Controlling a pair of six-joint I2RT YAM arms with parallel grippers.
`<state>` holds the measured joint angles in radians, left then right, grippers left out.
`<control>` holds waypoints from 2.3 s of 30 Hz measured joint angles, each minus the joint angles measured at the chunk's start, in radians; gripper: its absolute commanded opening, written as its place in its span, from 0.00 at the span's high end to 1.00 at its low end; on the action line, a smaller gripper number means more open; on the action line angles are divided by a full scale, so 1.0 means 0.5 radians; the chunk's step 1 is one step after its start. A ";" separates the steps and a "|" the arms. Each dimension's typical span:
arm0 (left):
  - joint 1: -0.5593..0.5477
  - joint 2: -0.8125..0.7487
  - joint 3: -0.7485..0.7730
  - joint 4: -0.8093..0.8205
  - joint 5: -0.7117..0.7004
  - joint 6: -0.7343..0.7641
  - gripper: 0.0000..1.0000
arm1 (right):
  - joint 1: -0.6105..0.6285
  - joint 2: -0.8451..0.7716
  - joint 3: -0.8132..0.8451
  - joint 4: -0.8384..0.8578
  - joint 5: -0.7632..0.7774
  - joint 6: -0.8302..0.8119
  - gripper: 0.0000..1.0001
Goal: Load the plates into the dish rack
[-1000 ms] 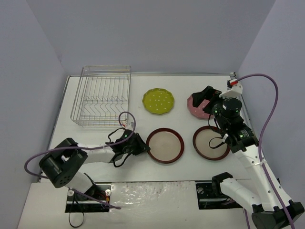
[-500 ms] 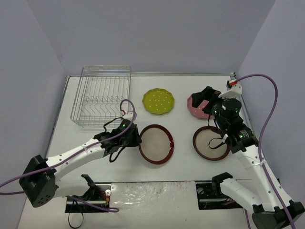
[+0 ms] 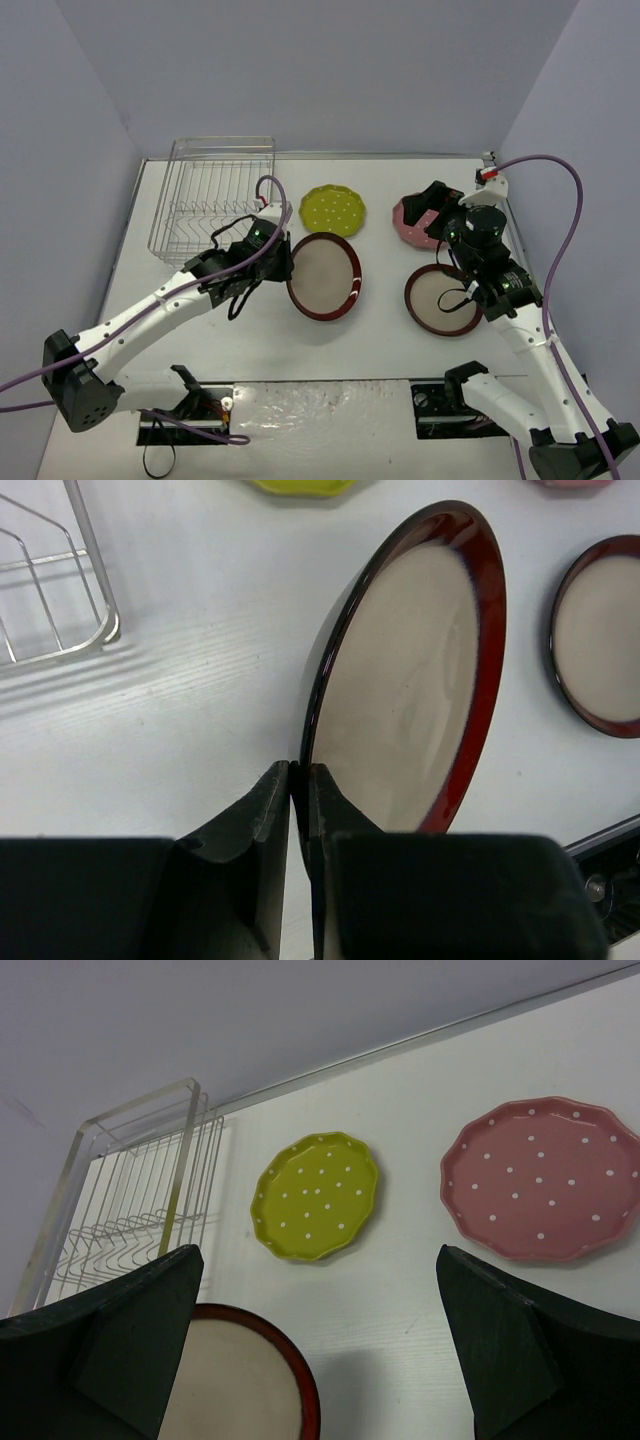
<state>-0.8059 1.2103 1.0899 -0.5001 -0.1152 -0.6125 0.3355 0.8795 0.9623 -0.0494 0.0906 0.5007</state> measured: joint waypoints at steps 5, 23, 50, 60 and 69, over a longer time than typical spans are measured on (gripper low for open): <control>0.018 0.069 0.271 -0.101 -0.066 0.065 1.00 | 0.001 -0.001 0.001 -0.011 0.003 -0.001 0.00; 0.700 0.278 1.007 -0.426 0.061 0.245 1.00 | 0.013 -0.018 0.001 -0.077 0.023 -0.006 0.00; 1.467 0.603 1.326 -0.530 0.099 0.471 1.00 | 0.013 -0.006 0.001 -0.077 0.023 -0.020 0.00; 1.711 0.635 1.408 -0.533 0.132 0.582 1.00 | 0.014 0.021 0.001 -0.079 0.022 -0.024 0.00; 1.828 0.677 1.414 -0.512 0.078 0.697 1.00 | 0.014 0.080 0.008 -0.080 0.019 -0.042 0.00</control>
<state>0.1082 1.5487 1.7969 -0.7562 -0.0763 -0.2639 0.3426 0.9193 0.9663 -0.0895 0.1003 0.4799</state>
